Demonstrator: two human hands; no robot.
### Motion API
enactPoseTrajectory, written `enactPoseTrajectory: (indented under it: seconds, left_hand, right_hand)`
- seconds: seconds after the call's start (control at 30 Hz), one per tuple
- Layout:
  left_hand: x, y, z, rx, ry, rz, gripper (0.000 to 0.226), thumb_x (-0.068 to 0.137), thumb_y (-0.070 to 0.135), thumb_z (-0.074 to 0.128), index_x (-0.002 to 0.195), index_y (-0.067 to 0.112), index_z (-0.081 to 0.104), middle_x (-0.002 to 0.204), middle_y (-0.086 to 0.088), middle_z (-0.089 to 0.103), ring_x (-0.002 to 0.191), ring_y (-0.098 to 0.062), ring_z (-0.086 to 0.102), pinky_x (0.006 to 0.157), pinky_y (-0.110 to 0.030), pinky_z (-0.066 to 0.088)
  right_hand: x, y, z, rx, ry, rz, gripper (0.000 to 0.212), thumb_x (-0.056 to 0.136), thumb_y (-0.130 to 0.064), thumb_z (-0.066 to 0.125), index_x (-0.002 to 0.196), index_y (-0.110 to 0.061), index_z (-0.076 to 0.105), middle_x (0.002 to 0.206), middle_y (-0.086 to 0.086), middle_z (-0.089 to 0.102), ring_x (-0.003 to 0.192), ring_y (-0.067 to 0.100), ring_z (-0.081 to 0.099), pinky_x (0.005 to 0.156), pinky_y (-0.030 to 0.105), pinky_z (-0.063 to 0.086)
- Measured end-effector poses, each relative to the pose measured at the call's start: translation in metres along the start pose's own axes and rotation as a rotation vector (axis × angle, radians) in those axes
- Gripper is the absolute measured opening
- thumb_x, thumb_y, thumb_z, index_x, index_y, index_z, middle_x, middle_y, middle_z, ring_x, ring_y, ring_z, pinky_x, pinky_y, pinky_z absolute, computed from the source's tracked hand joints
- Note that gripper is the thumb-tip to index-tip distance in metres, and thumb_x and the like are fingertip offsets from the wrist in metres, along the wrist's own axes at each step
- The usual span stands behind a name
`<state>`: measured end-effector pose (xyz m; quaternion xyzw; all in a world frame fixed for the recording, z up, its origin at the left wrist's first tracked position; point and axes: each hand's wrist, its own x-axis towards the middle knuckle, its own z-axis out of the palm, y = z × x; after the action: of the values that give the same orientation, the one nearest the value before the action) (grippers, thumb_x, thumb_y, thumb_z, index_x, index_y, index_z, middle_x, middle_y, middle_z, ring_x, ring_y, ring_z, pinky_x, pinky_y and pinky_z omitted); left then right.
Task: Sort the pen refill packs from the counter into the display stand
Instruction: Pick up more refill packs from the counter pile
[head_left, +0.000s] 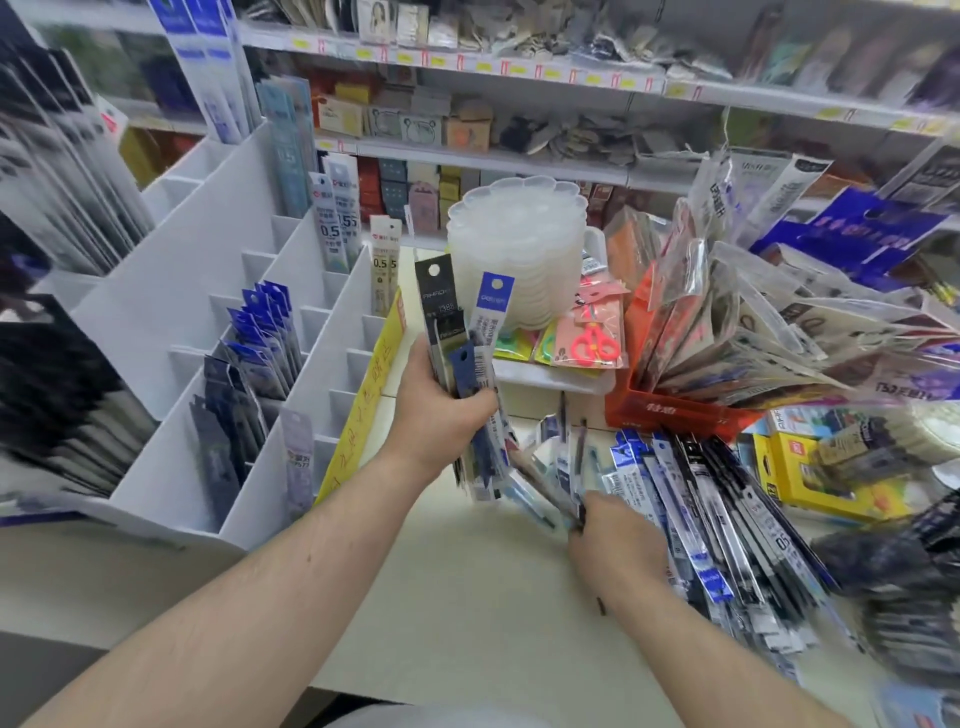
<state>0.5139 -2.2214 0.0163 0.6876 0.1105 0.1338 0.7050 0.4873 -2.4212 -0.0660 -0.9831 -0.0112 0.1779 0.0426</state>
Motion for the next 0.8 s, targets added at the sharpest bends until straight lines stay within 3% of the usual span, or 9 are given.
enactPoseTrajectory:
  seconds: [0.2,0.27,0.37,0.5,0.6,0.73,0.8]
  left_hand:
    - [-0.002,0.005,-0.016,0.01,0.003,0.025,0.042,0.068,0.004,0.067,0.102,0.027,0.058,0.088,0.012,0.072,0.084,-0.005,0.069,0.078,-0.027,0.058]
    - [-0.003,0.006,-0.023,0.024,0.04,0.032,0.04,0.067,0.007,0.066,0.099,0.029,0.057,0.084,0.016,0.071,0.081,-0.005,0.067,0.079,-0.028,0.057]
    - [-0.004,0.011,-0.032,0.036,0.067,0.045,0.043,0.074,-0.003,0.071,0.098,0.028,0.055,0.08,0.024,0.07,0.077,0.005,0.066,0.075,-0.018,0.056]
    - [-0.003,0.021,-0.04,0.039,0.092,0.077,0.04,0.067,0.008,0.066,0.103,0.024,0.055,0.09,0.013,0.07,0.082,0.003,0.067,0.069,-0.015,0.054]
    - [-0.003,0.028,-0.042,0.045,0.099,0.107,0.046,0.068,0.01,0.065,0.112,0.007,0.058,0.095,0.007,0.07,0.085,0.001,0.069,0.071,-0.015,0.053]
    - [-0.005,0.037,-0.045,0.046,0.094,0.141,0.043,0.071,0.001,0.068,0.112,0.01,0.057,0.091,0.016,0.071,0.087,0.003,0.069,0.072,-0.013,0.052]
    - [-0.006,0.042,-0.047,0.048,0.09,0.162,0.043,0.072,-0.001,0.067,0.112,0.009,0.056,0.092,0.015,0.071,0.088,0.003,0.068,0.072,-0.013,0.052]
  right_hand:
    - [0.009,0.012,-0.015,-0.038,-0.054,0.028,0.028,0.09,-0.045,0.06,0.102,-0.023,0.051,0.113,0.002,0.061,0.099,0.026,0.062,0.069,0.031,0.04]
    - [0.006,0.01,-0.016,-0.061,-0.104,0.022,0.045,0.083,-0.047,0.065,0.116,-0.022,0.049,0.12,0.002,0.055,0.105,0.025,0.059,0.073,0.033,0.045]
    - [0.0,0.002,-0.018,-0.052,-0.126,0.004,0.066,0.079,-0.049,0.068,0.132,-0.022,0.041,0.132,0.003,0.045,0.113,0.024,0.055,0.082,0.035,0.049]
    - [-0.005,-0.021,-0.015,0.014,-0.033,-0.098,0.065,0.083,-0.048,0.062,0.138,-0.023,0.039,0.13,0.003,0.043,0.114,0.024,0.054,0.086,0.035,0.049]
    - [0.001,-0.04,-0.006,0.007,-0.051,-0.165,0.068,0.084,-0.044,0.063,0.143,-0.025,0.034,0.134,0.003,0.042,0.119,0.024,0.053,0.089,0.035,0.047]
    - [0.01,-0.051,0.011,0.02,-0.037,-0.243,0.067,0.086,-0.035,0.064,0.144,-0.027,0.031,0.14,0.002,0.037,0.117,0.025,0.053,0.089,0.036,0.048]
    - [0.015,-0.05,0.018,0.023,-0.001,-0.348,0.076,0.086,-0.035,0.064,0.15,-0.03,0.022,0.154,-0.001,0.025,0.125,0.025,0.047,0.098,0.036,0.043]
